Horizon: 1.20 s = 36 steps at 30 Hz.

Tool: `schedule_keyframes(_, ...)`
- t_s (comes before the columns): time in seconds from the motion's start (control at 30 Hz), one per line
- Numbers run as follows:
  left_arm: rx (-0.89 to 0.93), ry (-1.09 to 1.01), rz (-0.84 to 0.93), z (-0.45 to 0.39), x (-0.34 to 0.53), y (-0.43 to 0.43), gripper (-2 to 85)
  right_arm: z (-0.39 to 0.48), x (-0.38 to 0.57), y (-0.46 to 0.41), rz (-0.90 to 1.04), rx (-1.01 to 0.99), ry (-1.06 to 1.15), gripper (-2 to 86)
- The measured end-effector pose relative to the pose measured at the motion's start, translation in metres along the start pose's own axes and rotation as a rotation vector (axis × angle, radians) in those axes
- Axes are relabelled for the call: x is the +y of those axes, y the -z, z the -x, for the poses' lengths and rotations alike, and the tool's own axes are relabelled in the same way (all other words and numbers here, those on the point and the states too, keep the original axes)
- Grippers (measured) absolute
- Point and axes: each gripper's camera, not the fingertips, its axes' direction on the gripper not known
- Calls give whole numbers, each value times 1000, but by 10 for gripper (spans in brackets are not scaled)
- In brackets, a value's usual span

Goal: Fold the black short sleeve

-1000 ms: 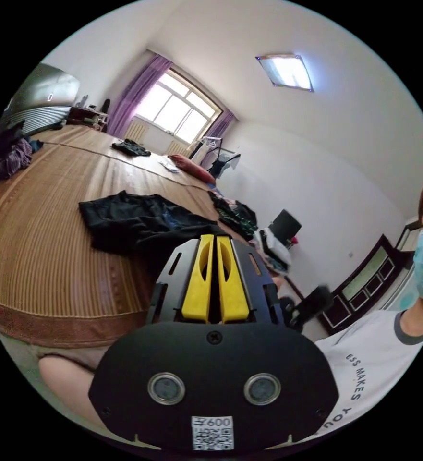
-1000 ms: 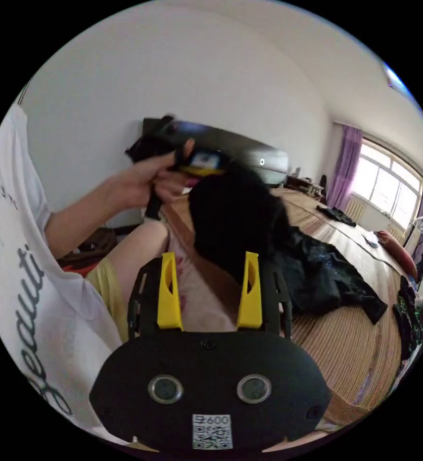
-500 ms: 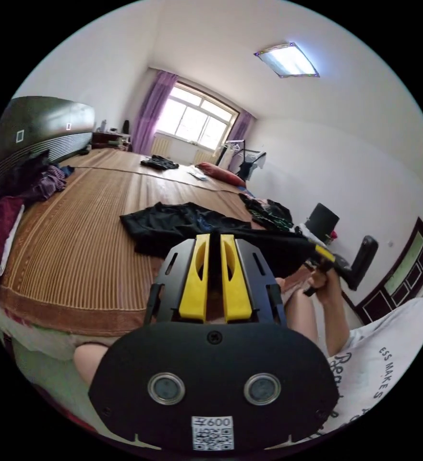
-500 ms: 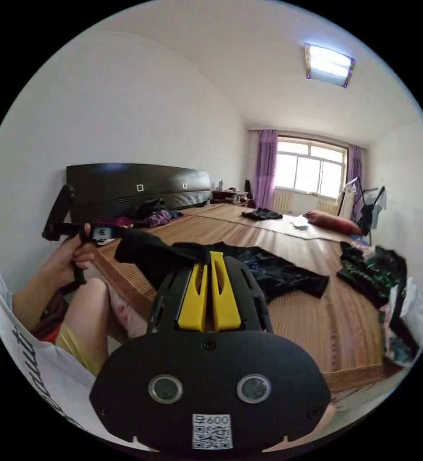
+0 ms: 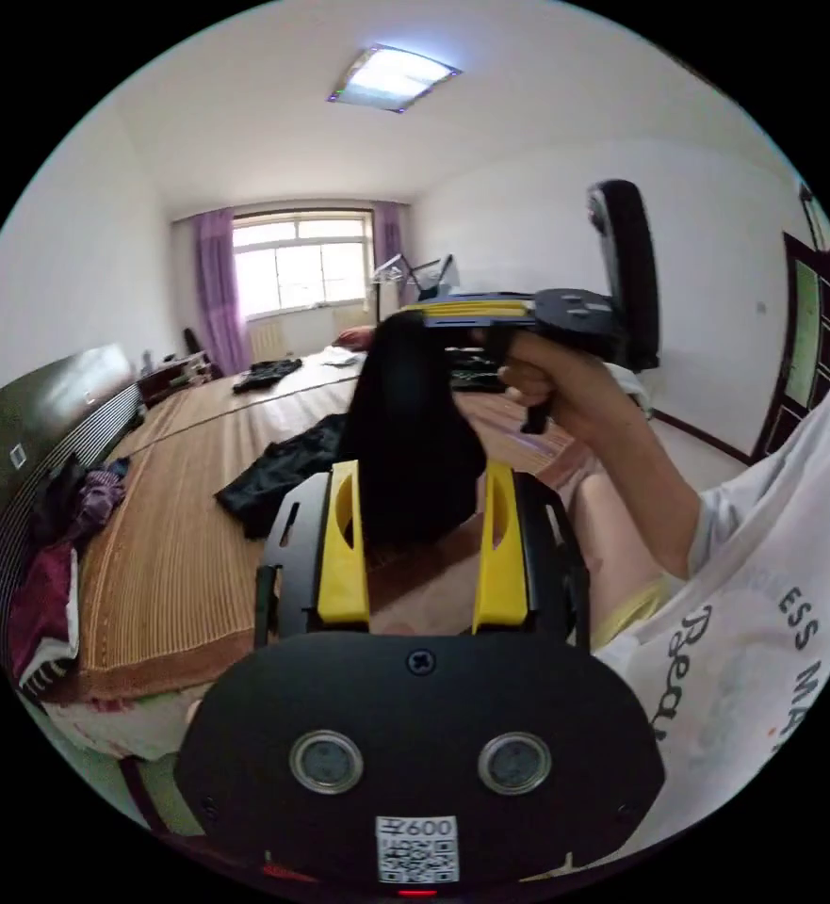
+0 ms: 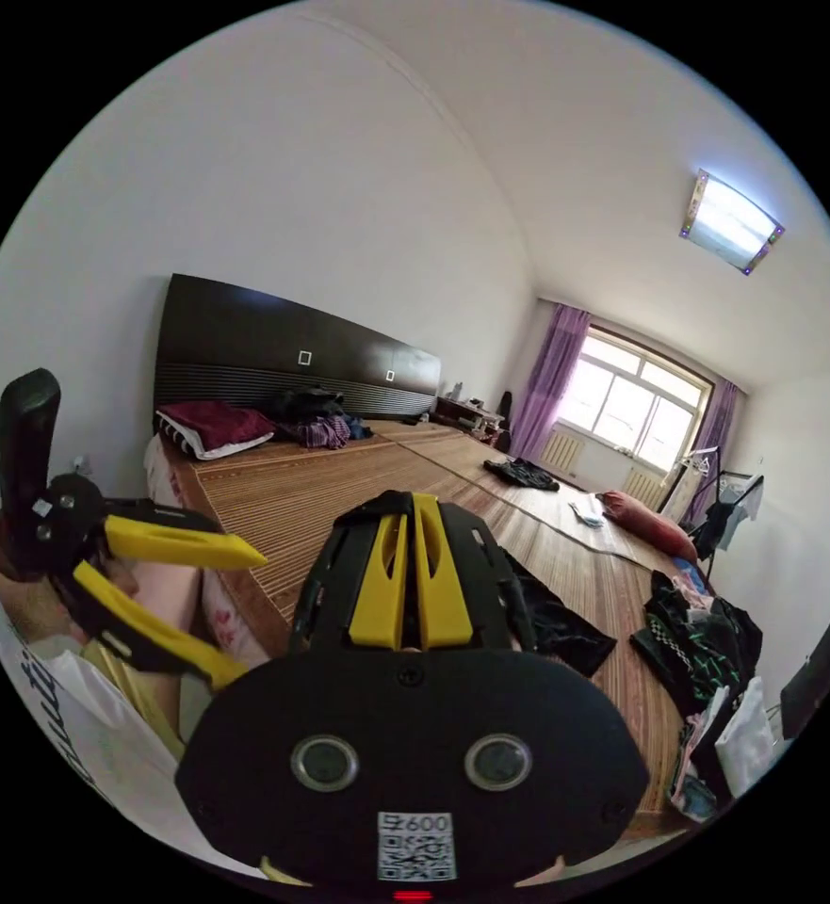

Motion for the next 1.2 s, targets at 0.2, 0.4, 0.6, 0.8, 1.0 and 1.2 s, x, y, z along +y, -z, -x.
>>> schedule_keyframes(0.2, -469, -129, 65, -48, 15, -64, 113, -3, 5, -8, 9, -53, 6, -8)
schedule_keyframes(0.4, -303, 67, -107, 4, 52, -24, 23, -21, 39, -12, -13, -18, 6, 1)
schedule_keyframes(0.6, -217, 126, -189, 27, 61, 4, 14, -21, 74, -46, 10, -213, -114, 71)
schedule_keyframes(0.8, -174, 70, -224, 36, 55, 11, 13, 33, 111, -105, 157, 45, 22, 90)
schedule_keyframes(1.0, -175, 131, -337, 80, 63, 47, 12, -8, 162, -161, 248, 282, -39, 103)
schedule_keyframes(1.2, -132, 329, -305, 138, 104, 36, 14, -97, 146, -122, 219, 52, -258, 67)
